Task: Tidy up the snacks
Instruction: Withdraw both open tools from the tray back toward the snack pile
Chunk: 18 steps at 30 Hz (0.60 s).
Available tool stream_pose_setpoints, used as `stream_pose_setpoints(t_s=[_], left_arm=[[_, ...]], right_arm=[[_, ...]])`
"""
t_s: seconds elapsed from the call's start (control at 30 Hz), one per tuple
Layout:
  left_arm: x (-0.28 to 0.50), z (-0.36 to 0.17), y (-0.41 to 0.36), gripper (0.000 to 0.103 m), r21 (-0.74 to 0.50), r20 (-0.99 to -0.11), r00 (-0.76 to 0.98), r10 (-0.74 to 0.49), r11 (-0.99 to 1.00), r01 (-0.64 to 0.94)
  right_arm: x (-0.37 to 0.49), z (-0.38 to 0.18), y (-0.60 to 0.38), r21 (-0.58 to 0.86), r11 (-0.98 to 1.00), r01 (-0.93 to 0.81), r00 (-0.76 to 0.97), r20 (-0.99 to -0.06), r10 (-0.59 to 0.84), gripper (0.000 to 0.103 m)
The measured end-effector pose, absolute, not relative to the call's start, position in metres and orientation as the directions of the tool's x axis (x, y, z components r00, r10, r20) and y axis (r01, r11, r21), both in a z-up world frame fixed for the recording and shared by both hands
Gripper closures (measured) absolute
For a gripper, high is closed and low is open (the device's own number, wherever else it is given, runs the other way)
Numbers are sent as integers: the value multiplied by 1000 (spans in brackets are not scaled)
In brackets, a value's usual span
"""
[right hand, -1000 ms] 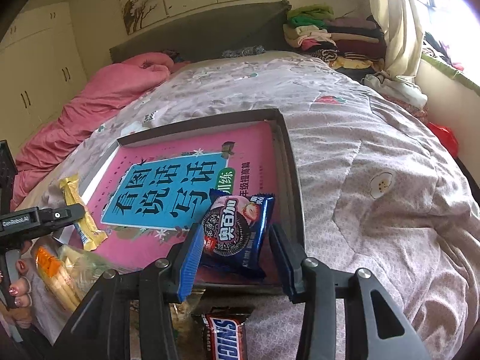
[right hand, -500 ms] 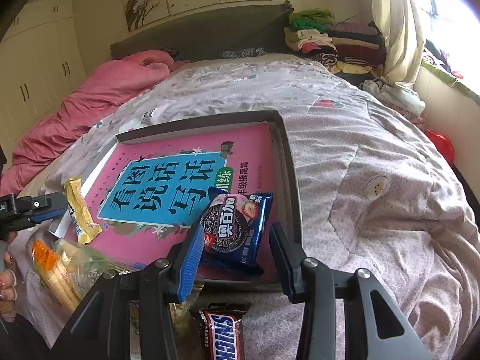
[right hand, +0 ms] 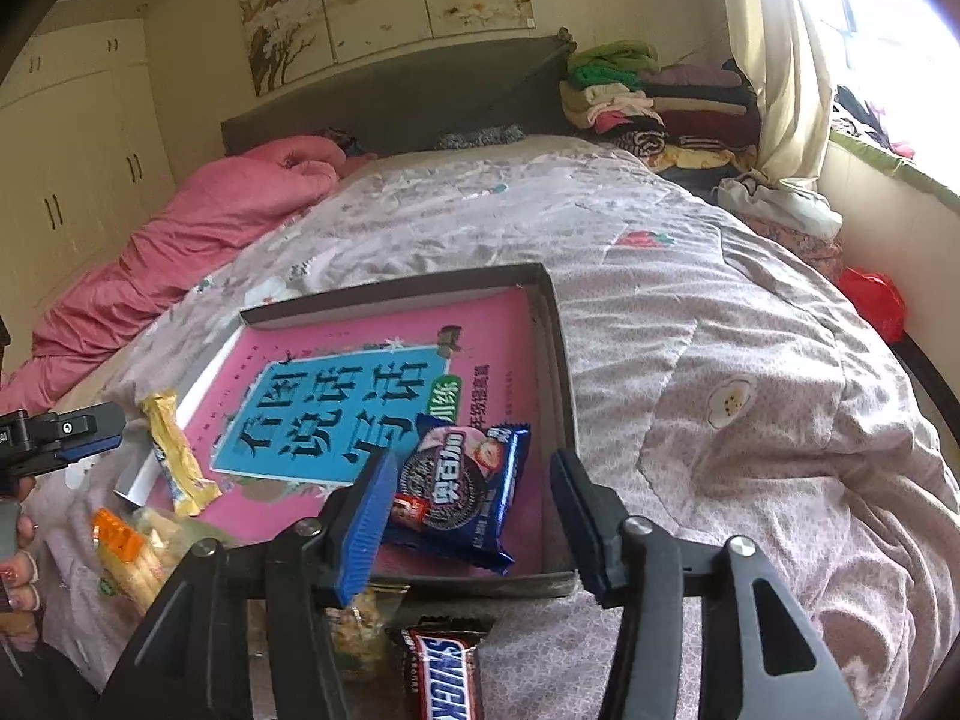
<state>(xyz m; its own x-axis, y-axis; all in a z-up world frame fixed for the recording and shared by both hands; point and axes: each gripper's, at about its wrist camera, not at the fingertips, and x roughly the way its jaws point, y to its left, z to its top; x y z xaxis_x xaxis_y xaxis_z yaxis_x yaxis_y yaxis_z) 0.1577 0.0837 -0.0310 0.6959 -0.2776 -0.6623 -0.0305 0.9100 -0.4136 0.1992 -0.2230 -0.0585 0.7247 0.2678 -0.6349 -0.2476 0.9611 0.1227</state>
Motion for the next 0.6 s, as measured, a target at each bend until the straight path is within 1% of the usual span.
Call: stream_pose_setpoints(t_s=[0.1,0.4,0.6], left_arm=[[155,-28,86,28,-406,-661,701,-269,913,-32],[147,-15,88,27,-387,-635,731,-251,922,-20],[142,-8,86,24,-375,-621,747,-237,927,-17]], right_arm=[[196,-55,-221,123,958,-258,732,-623,278,43],[187,-42,-222,125,952,-280,761,-576,299,35],[182,-35,-226,132,949,-286,771,-556,310,32]])
